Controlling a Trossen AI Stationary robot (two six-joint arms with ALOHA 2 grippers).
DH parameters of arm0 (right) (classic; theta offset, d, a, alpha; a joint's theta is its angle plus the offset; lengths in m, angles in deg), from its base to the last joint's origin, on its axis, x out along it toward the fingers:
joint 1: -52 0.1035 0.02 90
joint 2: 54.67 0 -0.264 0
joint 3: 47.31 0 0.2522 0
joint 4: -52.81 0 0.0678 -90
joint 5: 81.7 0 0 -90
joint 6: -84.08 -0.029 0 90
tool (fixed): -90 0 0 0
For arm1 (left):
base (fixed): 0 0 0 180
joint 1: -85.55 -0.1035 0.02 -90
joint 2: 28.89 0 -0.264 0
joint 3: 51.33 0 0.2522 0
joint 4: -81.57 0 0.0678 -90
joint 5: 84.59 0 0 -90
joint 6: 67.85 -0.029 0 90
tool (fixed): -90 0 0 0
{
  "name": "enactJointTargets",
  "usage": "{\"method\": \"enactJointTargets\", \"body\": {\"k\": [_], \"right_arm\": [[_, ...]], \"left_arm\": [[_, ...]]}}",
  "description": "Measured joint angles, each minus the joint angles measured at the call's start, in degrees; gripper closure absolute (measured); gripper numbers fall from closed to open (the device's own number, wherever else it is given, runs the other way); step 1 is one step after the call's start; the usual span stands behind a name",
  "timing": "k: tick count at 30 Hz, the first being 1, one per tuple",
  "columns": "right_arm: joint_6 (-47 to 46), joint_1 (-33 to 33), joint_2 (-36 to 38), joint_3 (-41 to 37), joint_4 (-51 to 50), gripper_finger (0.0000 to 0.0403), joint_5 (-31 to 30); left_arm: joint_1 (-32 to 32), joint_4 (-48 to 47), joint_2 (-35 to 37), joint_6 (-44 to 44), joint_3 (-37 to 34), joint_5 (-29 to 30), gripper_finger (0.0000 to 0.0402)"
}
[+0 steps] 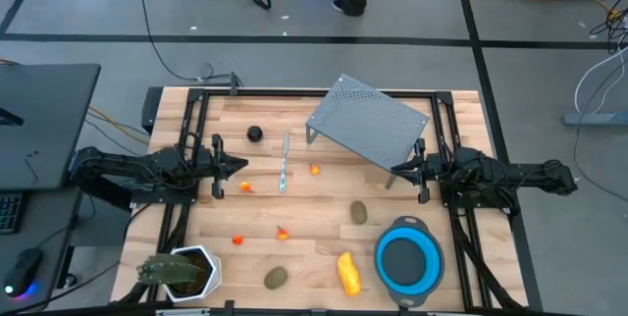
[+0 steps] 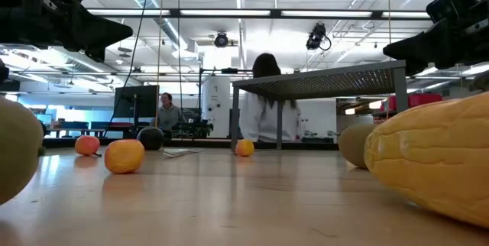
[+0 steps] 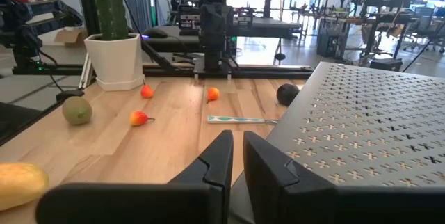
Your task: Pick & Place Fruit
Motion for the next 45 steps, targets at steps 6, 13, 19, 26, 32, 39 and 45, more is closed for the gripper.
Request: {"method": "enactJointTargets", "body": {"k": [6,13,19,26,32,39,45], "right_arm": [[0.00,0.00,0.01,0.00,0.00,0.0360,0.00],[0.00,0.00,0.01,-0.01,-0.01,0.0360,-0.02],[0.00,0.00,0.00,0.00,0.00,0.0360,-0.02],[0.00,0.00,0.02,-0.02,0.00,0.0360,0.00],[0.02,0.00,0.00,-0.02,0.56,0.0360,-1.93],[0.02,-0.02,0.00,-0.02,1.59,0.0360,-3.50],[-8.72,0.04,-0.01,-0.01,8.79,0.0360,-1.51]], "left_arm": [[-0.01,0.00,0.00,0.00,0.01,0.00,0.0369],[-0.01,0.04,0.00,0.79,0.02,0.00,0.0369],[-0.01,0.44,0.00,4.69,0.01,-0.02,0.0369],[-0.02,0.73,0.00,11.18,0.01,-0.02,0.0369],[-0.01,1.15,-0.01,15.11,0.00,-0.01,0.0369],[-0.02,4.93,0.00,15.26,0.01,-6.48,0.0369],[0.00,8.09,0.00,15.15,0.00,-7.11,0.0369]]}}
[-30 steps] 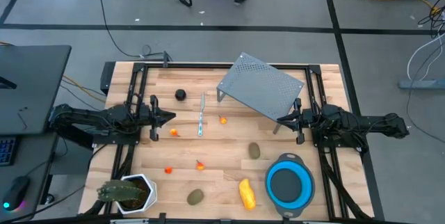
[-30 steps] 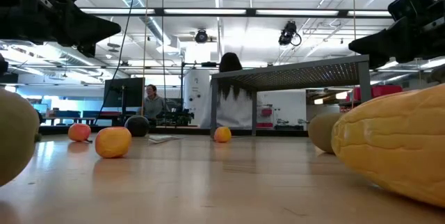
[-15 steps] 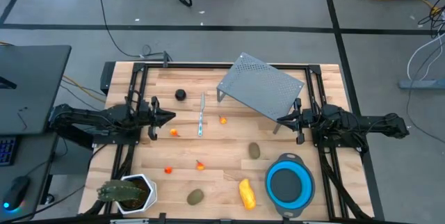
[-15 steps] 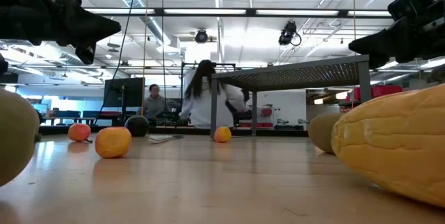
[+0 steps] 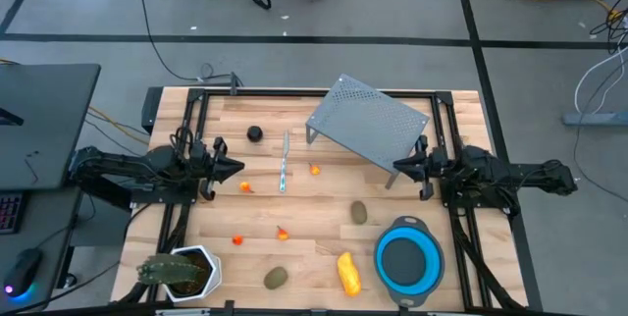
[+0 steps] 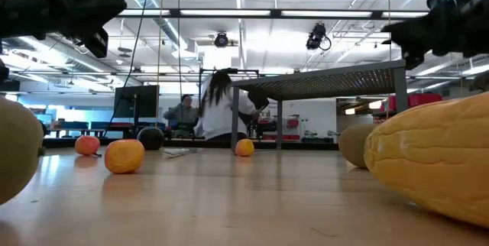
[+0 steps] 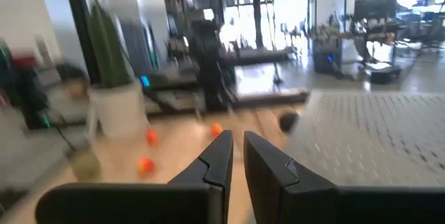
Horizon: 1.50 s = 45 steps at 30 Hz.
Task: Pick & Place Fruit
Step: Put the blue strainer bowl on the shelf
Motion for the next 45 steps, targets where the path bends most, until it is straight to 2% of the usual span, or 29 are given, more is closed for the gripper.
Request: {"method": "enactJointTargets", "body": {"k": [6,12,15,20,24,28,35,40,45], "right_arm": [[-4.10,0.00,0.01,0.00,2.40,0.0360,3.13],[-4.25,0.00,0.01,0.00,4.05,0.0360,3.01],[-3.74,0.00,0.01,0.01,5.70,0.0360,0.59],[-3.04,0.00,-0.29,0.99,6.35,0.0360,-0.97],[0.49,0.00,-2.85,6.93,1.24,0.0360,-1.36],[2.11,0.03,-8.98,17.04,-9.17,0.0359,-1.52],[3.99,2.83,-26.52,35.53,-28.15,0.0342,-0.48],[1.63,8.28,-38.00,45.50,-36.65,0.0297,-0.46],[-6.36,15.40,-48.34,52.57,-43.12,0.0240,-0.82]], "left_arm": [[0.00,-0.09,0.00,-2.58,0.00,2.79,0.0369],[0.00,-0.12,0.00,-7.28,0.02,9.98,0.0369],[0.00,-0.51,0.00,-9.08,0.00,12.55,0.0370],[-0.02,0.40,0.00,-11.53,0.00,13.34,0.0370],[0.00,3.55,0.00,-13.78,0.00,13.36,0.0370],[0.00,7.53,0.00,-15.57,0.02,13.47,0.0370],[-0.02,10.03,0.01,-19.42,1.93,17.78,0.0370],[-0.02,9.51,-0.02,-20.24,3.20,19.55,0.0370],[-0.02,8.18,-0.02,-19.15,3.37,18.97,0.0370]]}}
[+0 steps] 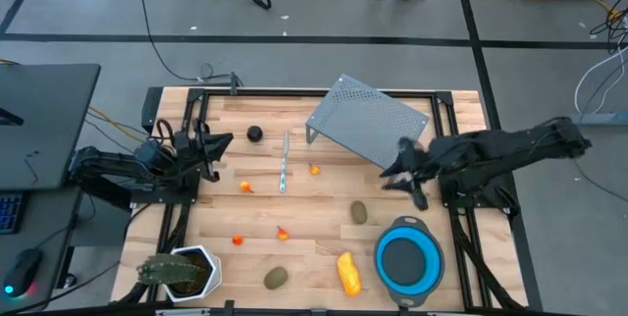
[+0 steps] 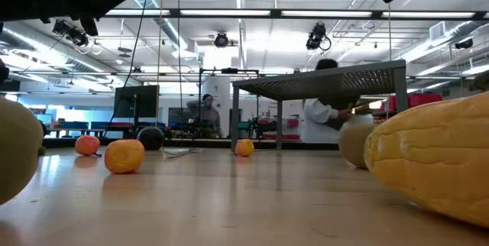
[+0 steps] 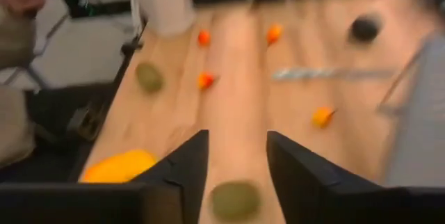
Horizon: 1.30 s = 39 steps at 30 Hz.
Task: Pick & Place Fruit
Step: Put the blue strainer bowl on the shelf
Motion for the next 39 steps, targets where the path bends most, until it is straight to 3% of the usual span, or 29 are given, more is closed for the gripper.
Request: {"method": "enactJointTargets", "body": {"k": [9,17,22,30,39], "right_arm": [[-22.71,12.64,-17.18,10.04,-12.29,0.0212,2.89],[-45.46,19.95,-27.03,13.25,-11.55,0.0212,10.81],[-58.33,20.96,-30.82,13.25,-8.02,0.0212,11.40],[-68.08,20.90,-37.97,13.32,1.29,0.0212,12.15],[-74.47,20.62,-42.14,13.29,1.34,0.0212,15.50]], "left_arm": [[0.00,-1.08,0.00,-0.41,0.04,3.26,0.0370],[0.00,-1.32,0.00,-0.24,0.13,4.68,0.0370],[0.00,0.22,0.00,-0.45,0.15,4.64,0.0370],[0.00,0.91,0.00,-3.13,0.17,4.06,0.0370],[0.00,4.84,0.00,-5.45,0.17,3.22,0.0370]]}}
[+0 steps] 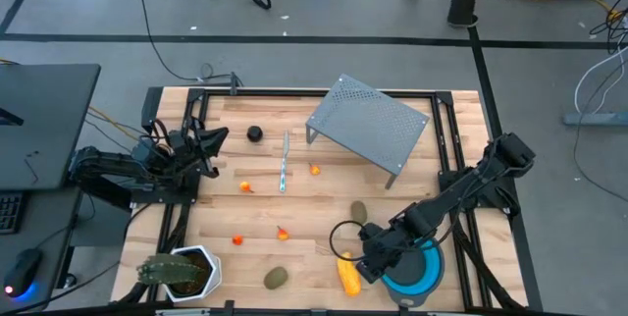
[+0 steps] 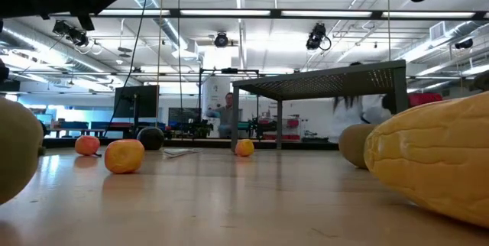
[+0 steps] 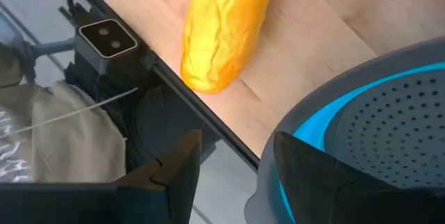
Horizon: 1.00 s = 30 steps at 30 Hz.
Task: Pick & Place Fruit
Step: Put the blue strainer bowl on the shelf
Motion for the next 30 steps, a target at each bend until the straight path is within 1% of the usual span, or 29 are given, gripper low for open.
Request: {"method": "enactJointTargets", "body": {"k": [3,7,10,14,16,20,23,26,30], "right_arm": [[-0.23,-0.34,-0.01,0.00,0.04,0.0212,0.61],[-0.90,-0.92,-0.01,0.00,-0.50,0.0212,4.78],[-0.37,-1.33,-0.01,0.00,-2.20,0.0212,8.46],[2.56,-2.56,-0.01,-0.02,-8.31,0.0212,15.00],[5.01,-3.30,0.23,-0.02,-13.03,0.0212,16.46],[10.92,-4.58,1.90,-0.03,-23.75,0.0212,16.06],[14.04,-4.96,4.06,-0.07,-30.57,0.0213,13.59],[15.34,-4.37,7.17,-0.07,-34.75,0.0213,7.99],[13.08,-1.70,10.87,-0.07,-38.17,0.0213,-0.21]], "left_arm": [[0.00,1.63,0.00,-2.58,0.00,1.47,0.0370],[0.00,3.67,0.02,-6.55,0.02,4.37,0.0370],[0.00,4.97,0.01,-8.34,0.02,4.86,0.0370],[0.00,6.48,0.02,-8.76,0.07,4.55,0.0370],[0.00,6.95,0.00,-9.29,0.07,4.45,0.0370],[0.00,7.52,0.02,-9.39,0.07,4.24,0.0370],[0.00,7.97,0.02,-10.06,0.07,4.27,0.0370],[0.00,8.88,0.02,-11.25,0.07,4.35,0.0370],[0.00,8.82,0.02,-11.52,0.07,4.40,0.0370]]}}
